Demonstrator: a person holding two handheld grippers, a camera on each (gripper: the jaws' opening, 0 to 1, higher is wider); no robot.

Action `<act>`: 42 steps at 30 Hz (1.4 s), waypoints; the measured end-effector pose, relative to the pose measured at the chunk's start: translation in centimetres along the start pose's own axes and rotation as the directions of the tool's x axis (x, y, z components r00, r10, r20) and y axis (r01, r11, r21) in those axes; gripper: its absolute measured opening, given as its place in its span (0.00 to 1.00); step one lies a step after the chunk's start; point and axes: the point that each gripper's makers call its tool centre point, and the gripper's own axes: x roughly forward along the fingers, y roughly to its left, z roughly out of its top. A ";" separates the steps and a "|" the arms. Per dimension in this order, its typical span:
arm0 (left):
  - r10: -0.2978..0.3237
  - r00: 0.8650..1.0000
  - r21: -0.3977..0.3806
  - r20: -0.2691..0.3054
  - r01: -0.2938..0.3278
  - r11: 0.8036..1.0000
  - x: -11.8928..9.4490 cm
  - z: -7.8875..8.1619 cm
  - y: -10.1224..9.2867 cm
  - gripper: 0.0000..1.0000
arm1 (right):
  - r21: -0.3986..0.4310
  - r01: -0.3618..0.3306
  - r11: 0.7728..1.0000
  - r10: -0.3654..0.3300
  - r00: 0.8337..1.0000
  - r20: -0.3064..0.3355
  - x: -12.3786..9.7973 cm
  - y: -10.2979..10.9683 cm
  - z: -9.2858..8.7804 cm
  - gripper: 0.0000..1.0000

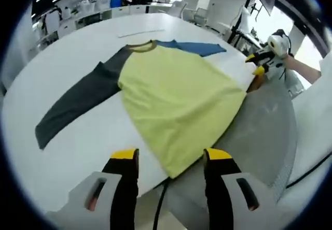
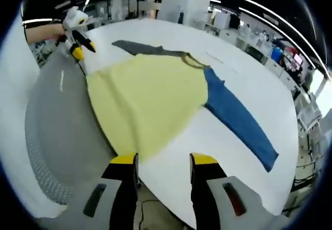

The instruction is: Fold the garment on the visible template until the final outline fits inside the template.

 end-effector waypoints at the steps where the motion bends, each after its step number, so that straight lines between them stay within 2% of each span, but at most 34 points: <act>1: 0.004 1.000 -0.004 0.013 -0.004 1.000 -0.2 0.3 0.0 0.51 | 0.022 0.003 1.000 -0.003 1.000 0.017 -0.2 0.0 0.4 0.45; 7: 0.039 0.998 -0.050 0.056 -0.036 0.998 -1.3 1.1 0.1 0.60 | 0.155 -0.007 0.988 -0.016 0.990 0.143 -1.4 0.1 3.6 0.48; 8: 0.046 0.997 -0.057 0.064 -0.042 0.997 -1.5 1.4 0.0 0.62 | 0.210 -0.035 0.977 -0.014 0.973 0.229 -2.0 0.2 5.4 0.47; 9: 0.051 0.996 -0.061 0.069 -0.047 0.997 -1.7 1.6 -0.1 0.63 | 0.243 -0.066 0.968 -0.015 0.948 0.316 -2.8 0.2 7.3 0.47; 10: 0.052 0.996 -0.063 0.074 -0.047 0.997 -1.8 1.8 -0.4 0.65 | 0.258 -0.074 0.963 -0.022 0.936 0.350 -3.3 0.0 8.1 0.48; 12: 0.045 0.996 -0.055 0.073 -0.041 0.998 -1.9 2.0 -0.9 0.66 | 0.279 -0.066 0.958 -0.046 0.924 0.379 -4.2 -0.5 9.0 0.49; 14: 0.043 0.997 -0.048 0.068 -0.040 0.998 -2.0 2.1 -1.0 0.67 | 0.284 -0.065 0.957 -0.051 0.922 0.384 -4.7 -0.9 9.4 0.53; 17: 0.031 0.997 -0.081 0.066 -0.025 0.996 -2.4 2.3 -1.4 0.65 | 0.317 -0.103 0.943 -0.042 0.907 0.419 -5.2 -0.8 10.0 0.59; 19: 0.042 0.995 -0.087 0.089 -0.034 0.996 -2.8 2.7 -1.4 0.66 | 0.317 -0.099 0.943 -0.045 0.908 0.417 -5.3 -0.8 9.9 0.60; 23: 0.059 0.992 -0.113 0.111 -0.047 0.993 -3.4 2.8 -1.4 0.71 | 0.316 -0.088 0.945 -0.043 0.922 0.384 -5.3 -0.4 9.1 0.68; 28: 0.079 0.994 -0.088 0.082 -0.071 0.994 -4.2 2.2 -1.2 0.75 | 0.312 -0.078 0.947 -0.038 0.936 0.350 -5.3 0.1 8.2 0.74; 33: 0.085 0.992 -0.121 0.088 -0.074 0.990 -4.9 1.8 -0.8 0.78 | 0.309 -0.080 0.948 -0.031 0.940 0.339 -5.5 0.5 7.4 0.85; 39: 0.076 0.994 -0.108 0.077 -0.068 0.992 -5.1 1.5 -1.1 0.80 | 0.320 -0.068 0.945 -0.040 0.947 0.319 -5.9 0.2 6.6 0.90; 42: 0.046 0.996 -0.062 0.082 -0.041 0.997 -5.4 1.8 -1.8 0.84 | 0.314 -0.064 0.947 -0.037 0.952 0.305 -6.2 0.4 6.4 0.94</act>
